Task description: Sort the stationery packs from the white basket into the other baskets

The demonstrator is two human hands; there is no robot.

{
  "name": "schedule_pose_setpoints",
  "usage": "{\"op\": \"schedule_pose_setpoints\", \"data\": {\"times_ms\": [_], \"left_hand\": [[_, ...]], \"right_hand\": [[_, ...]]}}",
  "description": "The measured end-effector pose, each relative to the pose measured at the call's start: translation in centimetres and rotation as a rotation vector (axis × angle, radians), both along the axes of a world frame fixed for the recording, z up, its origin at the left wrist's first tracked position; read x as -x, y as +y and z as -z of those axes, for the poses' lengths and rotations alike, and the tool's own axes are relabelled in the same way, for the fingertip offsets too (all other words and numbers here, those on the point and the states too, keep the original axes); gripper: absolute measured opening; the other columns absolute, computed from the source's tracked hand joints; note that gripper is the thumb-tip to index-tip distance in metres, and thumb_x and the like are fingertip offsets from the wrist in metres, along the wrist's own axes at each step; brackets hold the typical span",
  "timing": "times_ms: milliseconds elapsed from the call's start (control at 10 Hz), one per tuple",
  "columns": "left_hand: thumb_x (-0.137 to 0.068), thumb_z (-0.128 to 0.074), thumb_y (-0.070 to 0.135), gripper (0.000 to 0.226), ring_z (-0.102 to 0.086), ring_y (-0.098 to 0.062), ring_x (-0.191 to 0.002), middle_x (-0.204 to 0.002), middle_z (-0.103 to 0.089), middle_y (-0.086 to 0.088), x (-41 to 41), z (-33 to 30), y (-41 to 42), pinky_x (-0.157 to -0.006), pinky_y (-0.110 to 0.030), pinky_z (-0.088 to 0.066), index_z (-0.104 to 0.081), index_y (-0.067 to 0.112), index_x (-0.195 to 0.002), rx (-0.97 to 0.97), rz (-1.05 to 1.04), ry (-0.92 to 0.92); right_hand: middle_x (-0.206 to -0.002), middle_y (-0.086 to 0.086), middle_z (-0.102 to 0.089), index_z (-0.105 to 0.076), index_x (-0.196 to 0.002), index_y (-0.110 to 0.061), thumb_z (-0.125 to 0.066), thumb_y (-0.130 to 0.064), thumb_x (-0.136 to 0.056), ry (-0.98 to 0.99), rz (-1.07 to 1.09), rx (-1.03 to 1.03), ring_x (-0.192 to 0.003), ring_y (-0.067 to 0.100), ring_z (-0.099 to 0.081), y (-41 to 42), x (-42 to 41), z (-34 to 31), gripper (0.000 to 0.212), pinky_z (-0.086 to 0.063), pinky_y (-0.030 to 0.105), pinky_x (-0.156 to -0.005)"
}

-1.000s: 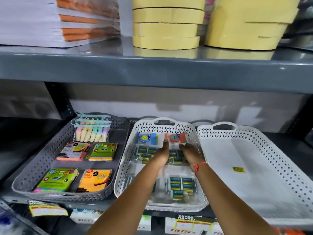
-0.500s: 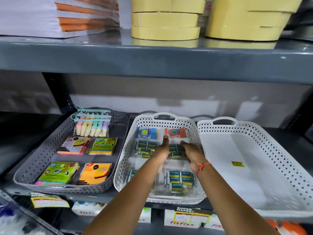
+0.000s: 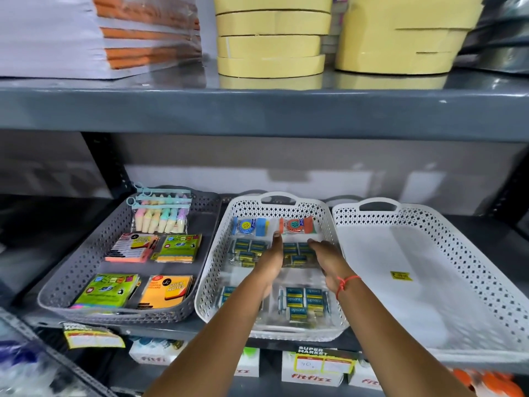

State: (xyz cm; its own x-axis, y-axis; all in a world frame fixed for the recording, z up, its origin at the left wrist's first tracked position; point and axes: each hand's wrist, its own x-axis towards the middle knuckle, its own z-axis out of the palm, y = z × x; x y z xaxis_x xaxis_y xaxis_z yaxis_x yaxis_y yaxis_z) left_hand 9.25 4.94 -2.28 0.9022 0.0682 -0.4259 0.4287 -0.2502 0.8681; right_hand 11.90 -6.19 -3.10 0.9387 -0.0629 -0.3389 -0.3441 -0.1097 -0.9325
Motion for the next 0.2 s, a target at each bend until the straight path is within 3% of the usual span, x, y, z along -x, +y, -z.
{"op": "schedule_pose_setpoints", "data": {"times_ms": [100, 200], "left_hand": [[-0.096, -0.005, 0.053, 0.069, -0.04, -0.026, -0.132, -0.147, -0.037, -0.019, 2.3, -1.6, 0.1, -0.107, -0.039, -0.033, -0.03, 0.009, -0.144, -0.078, 0.071, -0.059], [-0.098, -0.004, 0.049, 0.068, -0.053, -0.021, -0.116, -0.132, -0.051, -0.017, 4.2, -2.5, 0.7, -0.079, -0.026, -0.045, -0.035, 0.007, -0.141, -0.136, 0.102, -0.113]], "right_hand": [[-0.114, 0.022, -0.066, -0.059, -0.102, -0.008, -0.049, -0.014, -0.092, -0.071, -0.022, -0.028, -0.107, 0.036, -0.062, 0.1, 1.3, -0.5, 0.016, -0.049, 0.049, -0.098], [-0.114, 0.02, -0.066, -0.059, -0.098, -0.011, -0.05, -0.009, -0.089, -0.12, 0.045, -0.02, -0.101, 0.033, -0.062, 0.2, 2.7, -1.5, 0.012, -0.051, 0.045, -0.094]]}}
